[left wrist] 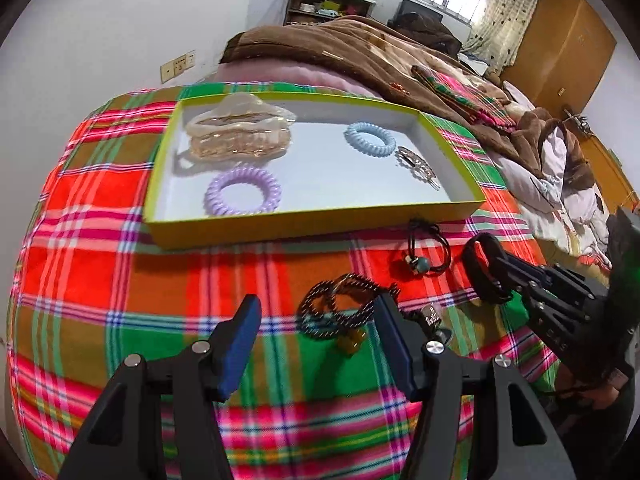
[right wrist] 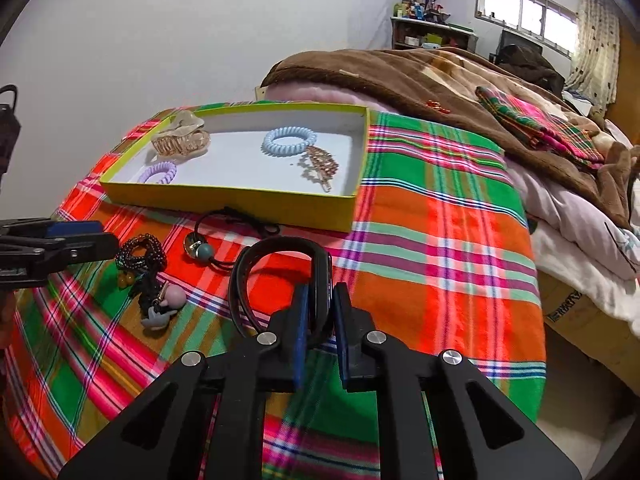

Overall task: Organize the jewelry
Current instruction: 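Lower the left gripper onto the dark beaded bracelet and close it while the right gripper holds the headband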

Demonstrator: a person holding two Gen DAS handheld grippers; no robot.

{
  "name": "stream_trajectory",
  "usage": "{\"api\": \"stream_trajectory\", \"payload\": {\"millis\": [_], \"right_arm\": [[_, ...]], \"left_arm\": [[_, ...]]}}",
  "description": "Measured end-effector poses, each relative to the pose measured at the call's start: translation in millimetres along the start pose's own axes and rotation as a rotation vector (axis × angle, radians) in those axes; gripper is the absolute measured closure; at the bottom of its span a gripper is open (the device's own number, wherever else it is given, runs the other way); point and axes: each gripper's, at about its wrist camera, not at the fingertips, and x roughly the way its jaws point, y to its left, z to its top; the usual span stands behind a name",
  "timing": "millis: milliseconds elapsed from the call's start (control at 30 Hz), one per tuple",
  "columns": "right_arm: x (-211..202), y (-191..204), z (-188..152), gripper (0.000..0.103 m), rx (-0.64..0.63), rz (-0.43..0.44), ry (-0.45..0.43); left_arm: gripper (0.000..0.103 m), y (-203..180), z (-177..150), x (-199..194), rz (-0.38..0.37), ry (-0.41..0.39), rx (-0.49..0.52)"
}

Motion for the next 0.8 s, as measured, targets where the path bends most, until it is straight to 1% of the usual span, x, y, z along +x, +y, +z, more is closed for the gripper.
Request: {"api": "stream_trajectory", "payload": {"millis": [67, 200, 300, 433, 533, 733, 800], "right_arm": [[-4.1, -3.7, -0.9, 0.090, 0.007, -0.002, -0.007], [-10.6, -8.0, -3.0, 0.090, 0.015, -0.004, -0.020], [-14.6, -10.5, -4.0, 0.090, 0.025, -0.003, -0.029], [-19.2, -10.2, -5.4, 0.090, 0.026, 0.000, -0.040], [-23.0, -9.6, -5.7, 0.090, 0.024, 0.005, -0.050], [-25.6, -8.1, -4.0, 0.090, 0.021, 0.008, -0.059], [-25.9, -6.9, -3.6, 0.090, 0.020, 0.010, -0.062]], "left_arm": [[0.042, -2.2, 2.3, 5.6, 0.003, 0.011, 0.003], [0.042, -4.4, 3.8, 13.5, 0.039, 0.022, 0.013], [0.042, -3.0, 5.3, 15.7, 0.044, 0.023, 0.008], [0.042, -4.5, 6.5, 20.0, 0.084, 0.031, 0.030], [0.042, -2.2, 6.7, 20.3, 0.089, 0.022, 0.019], [0.043, -2.0, 5.3, 21.3, 0.107, 0.014, 0.046], [0.045, -3.4, 5.0, 21.8, 0.117, 0.013, 0.058]]}}
